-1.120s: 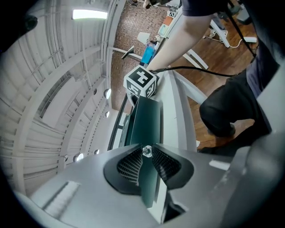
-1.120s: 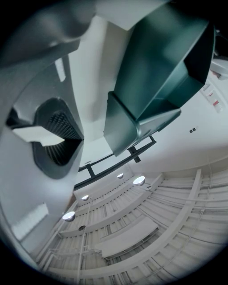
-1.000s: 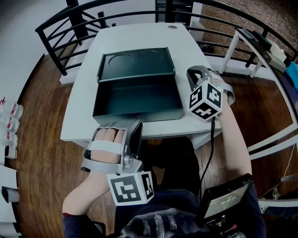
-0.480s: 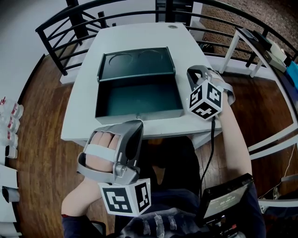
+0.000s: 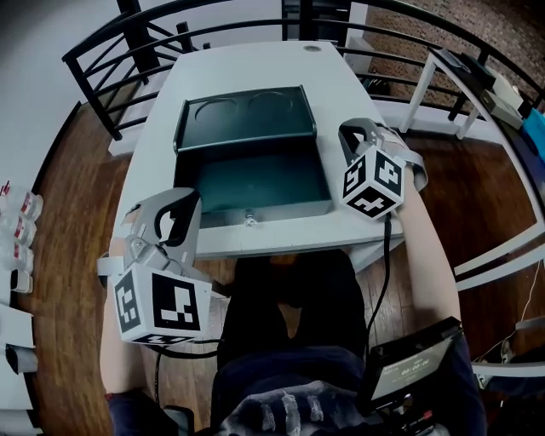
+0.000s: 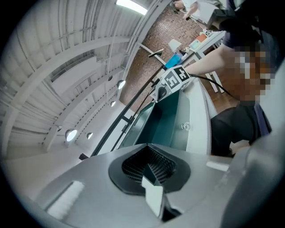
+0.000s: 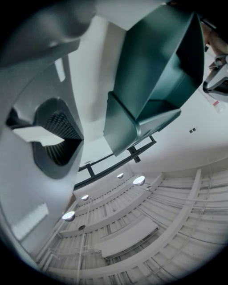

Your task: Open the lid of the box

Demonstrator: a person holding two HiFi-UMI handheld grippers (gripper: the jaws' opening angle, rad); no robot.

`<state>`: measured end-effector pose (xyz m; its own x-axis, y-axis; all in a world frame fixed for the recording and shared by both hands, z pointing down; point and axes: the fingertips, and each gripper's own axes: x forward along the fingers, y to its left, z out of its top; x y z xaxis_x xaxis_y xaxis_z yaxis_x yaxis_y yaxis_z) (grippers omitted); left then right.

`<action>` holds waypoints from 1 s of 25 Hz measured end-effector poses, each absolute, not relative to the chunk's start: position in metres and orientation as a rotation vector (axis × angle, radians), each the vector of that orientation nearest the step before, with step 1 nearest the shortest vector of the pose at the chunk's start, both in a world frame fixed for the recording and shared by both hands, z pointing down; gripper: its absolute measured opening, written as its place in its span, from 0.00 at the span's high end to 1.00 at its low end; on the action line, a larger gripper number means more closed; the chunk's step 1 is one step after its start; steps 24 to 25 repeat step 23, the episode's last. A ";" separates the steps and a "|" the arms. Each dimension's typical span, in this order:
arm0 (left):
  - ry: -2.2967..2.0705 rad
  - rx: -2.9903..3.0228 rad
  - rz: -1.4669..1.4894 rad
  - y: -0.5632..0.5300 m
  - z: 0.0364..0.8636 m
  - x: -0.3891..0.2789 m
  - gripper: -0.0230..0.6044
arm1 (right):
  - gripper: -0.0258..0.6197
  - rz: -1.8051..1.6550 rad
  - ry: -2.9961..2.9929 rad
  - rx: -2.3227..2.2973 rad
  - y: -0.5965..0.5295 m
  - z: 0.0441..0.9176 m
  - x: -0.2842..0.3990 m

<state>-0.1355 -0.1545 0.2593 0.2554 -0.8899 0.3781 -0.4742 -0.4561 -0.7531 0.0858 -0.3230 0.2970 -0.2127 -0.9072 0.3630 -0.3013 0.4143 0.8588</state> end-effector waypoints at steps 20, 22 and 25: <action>1.278 -2.020 -1.130 -0.164 0.260 -0.151 0.94 | 0.95 -0.814 -1.738 1.055 -0.322 0.299 0.088; 1.279 -2.018 -1.130 -0.164 0.259 -0.151 0.94 | 0.95 -0.815 -1.738 1.053 -0.322 0.299 0.088; 1.280 -2.017 -1.131 -0.164 0.259 -0.151 0.94 | 0.95 -0.816 -1.738 1.052 -0.322 0.299 0.088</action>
